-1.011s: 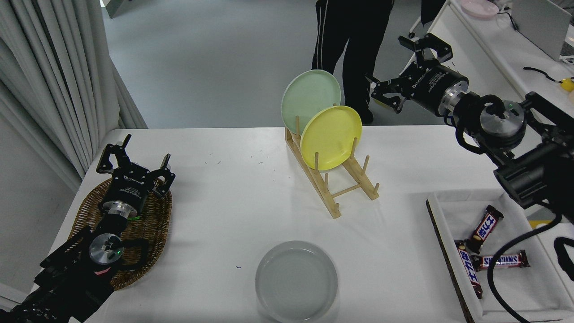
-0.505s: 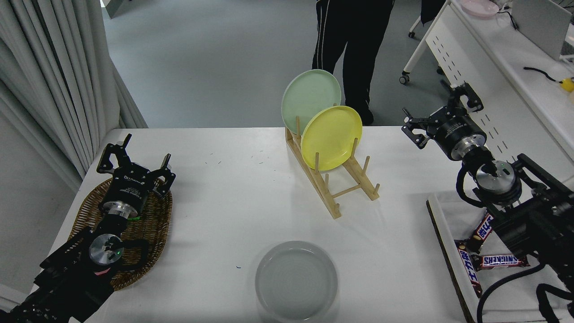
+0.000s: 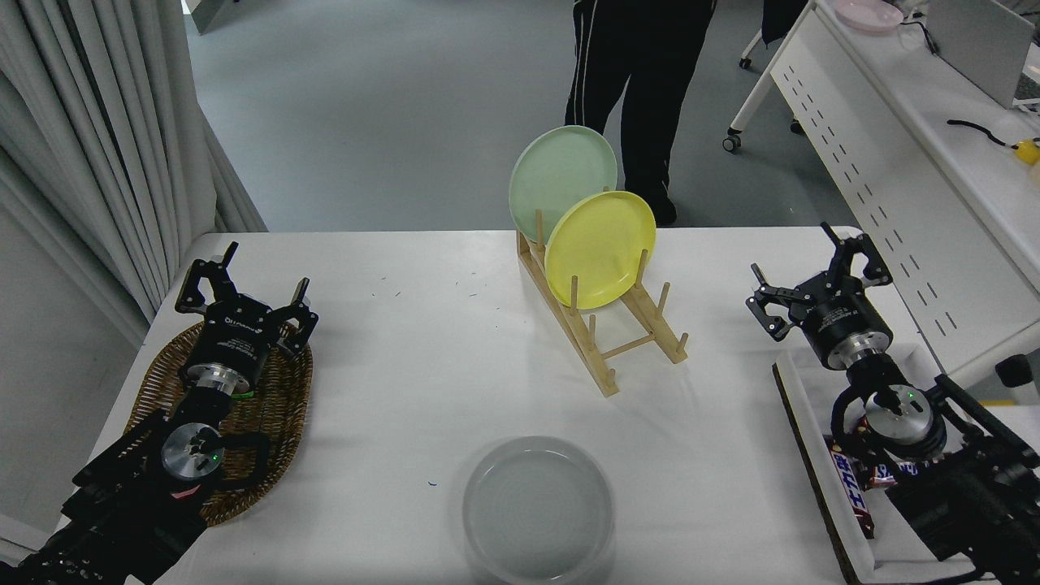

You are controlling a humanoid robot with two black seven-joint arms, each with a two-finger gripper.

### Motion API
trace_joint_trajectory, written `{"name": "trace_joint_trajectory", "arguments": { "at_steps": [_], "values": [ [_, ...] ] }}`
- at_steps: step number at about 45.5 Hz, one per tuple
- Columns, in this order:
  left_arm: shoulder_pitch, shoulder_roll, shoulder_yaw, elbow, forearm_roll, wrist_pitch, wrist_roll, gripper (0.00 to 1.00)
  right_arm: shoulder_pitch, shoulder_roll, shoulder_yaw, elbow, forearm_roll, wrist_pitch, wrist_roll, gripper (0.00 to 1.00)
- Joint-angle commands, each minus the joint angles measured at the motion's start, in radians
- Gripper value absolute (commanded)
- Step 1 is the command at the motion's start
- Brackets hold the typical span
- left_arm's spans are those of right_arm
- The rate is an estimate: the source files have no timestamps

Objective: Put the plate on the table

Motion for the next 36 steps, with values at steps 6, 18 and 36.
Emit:
{"name": "trace_joint_trajectory", "arguments": {
  "at_steps": [6, 18, 36],
  "values": [
    [0.000, 0.000, 0.000, 0.000, 0.000, 0.000, 0.000, 1.00, -0.078, 0.019, 0.026, -0.005, -0.016, 0.062, 0.031, 1.00],
    [0.000, 0.000, 0.000, 0.000, 0.000, 0.000, 0.000, 1.00, -0.063, 0.022, 0.023, -0.015, -0.001, 0.059, 0.031, 1.00],
    [0.000, 0.000, 0.000, 0.000, 0.000, 0.000, 0.000, 1.00, -0.035, 0.018, 0.016, -0.015, -0.001, 0.059, 0.031, 1.00]
  ]
}}
